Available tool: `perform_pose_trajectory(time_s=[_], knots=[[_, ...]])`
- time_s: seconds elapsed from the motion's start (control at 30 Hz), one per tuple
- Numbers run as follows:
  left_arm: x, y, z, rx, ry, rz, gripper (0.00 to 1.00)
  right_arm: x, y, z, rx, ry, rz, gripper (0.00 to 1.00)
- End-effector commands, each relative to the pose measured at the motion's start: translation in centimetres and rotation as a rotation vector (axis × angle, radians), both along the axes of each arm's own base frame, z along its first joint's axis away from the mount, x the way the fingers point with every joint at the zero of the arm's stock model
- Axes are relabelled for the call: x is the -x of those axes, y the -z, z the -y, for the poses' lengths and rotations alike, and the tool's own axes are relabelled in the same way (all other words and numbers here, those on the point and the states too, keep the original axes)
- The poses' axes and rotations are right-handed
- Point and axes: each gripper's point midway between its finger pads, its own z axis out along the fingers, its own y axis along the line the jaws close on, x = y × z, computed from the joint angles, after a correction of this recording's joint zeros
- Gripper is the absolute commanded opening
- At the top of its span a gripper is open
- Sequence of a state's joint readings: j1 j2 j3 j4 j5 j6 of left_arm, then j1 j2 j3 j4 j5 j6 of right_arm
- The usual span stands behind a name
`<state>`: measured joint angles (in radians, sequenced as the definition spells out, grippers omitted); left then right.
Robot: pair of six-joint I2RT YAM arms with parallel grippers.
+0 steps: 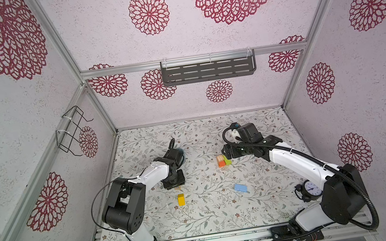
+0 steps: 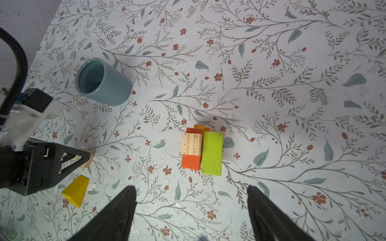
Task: Build the wood block tower
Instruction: 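Lower the left gripper and close it on the blue-X wooden cube, then lift the blue-X cube with the left gripper and carry it to the stack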
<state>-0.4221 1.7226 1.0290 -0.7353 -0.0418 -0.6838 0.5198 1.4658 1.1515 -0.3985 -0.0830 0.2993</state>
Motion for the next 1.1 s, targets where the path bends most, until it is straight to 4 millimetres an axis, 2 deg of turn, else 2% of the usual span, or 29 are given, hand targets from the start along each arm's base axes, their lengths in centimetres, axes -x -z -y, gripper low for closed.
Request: perform_pose_trajectory(time_s=[0.0, 0.2, 0.4, 0.53, 0.67, 0.83, 1.07], knots=[[-0.5, 0.6, 0.0, -0.002, 0.003, 0.002, 0.46, -0.6, -2.0, 0.0, -0.016, -0.002, 0.053, 0.99], [-0.4, 0.7, 0.0, -0.012, 0.007, 0.000, 0.46, -0.5, -2.0, 0.4, -0.006, 0.005, 0.058, 0.99], [-0.5, 0.4, 0.2, -0.016, 0.013, 0.001, 0.33, -0.4, -2.3, 0.7, -0.005, 0.010, 0.068, 0.99], [-0.6, -0.4, 0.5, -0.021, 0.018, 0.009, 0.30, -0.2, -2.4, 1.0, -0.003, 0.015, 0.074, 0.99], [-1.0, -1.7, 1.3, -0.014, 0.032, 0.021, 0.30, 0.0, -1.9, 1.4, -0.006, 0.036, 0.068, 0.99], [-2.2, -4.5, 2.8, -0.009, 0.064, 0.049, 0.29, 0.1, -1.0, 2.6, -0.063, 0.098, 0.048, 0.99], [-4.6, -8.2, 5.5, -0.004, 0.095, 0.090, 0.29, 0.4, 0.8, 5.6, -0.098, 0.193, 0.002, 0.99]])
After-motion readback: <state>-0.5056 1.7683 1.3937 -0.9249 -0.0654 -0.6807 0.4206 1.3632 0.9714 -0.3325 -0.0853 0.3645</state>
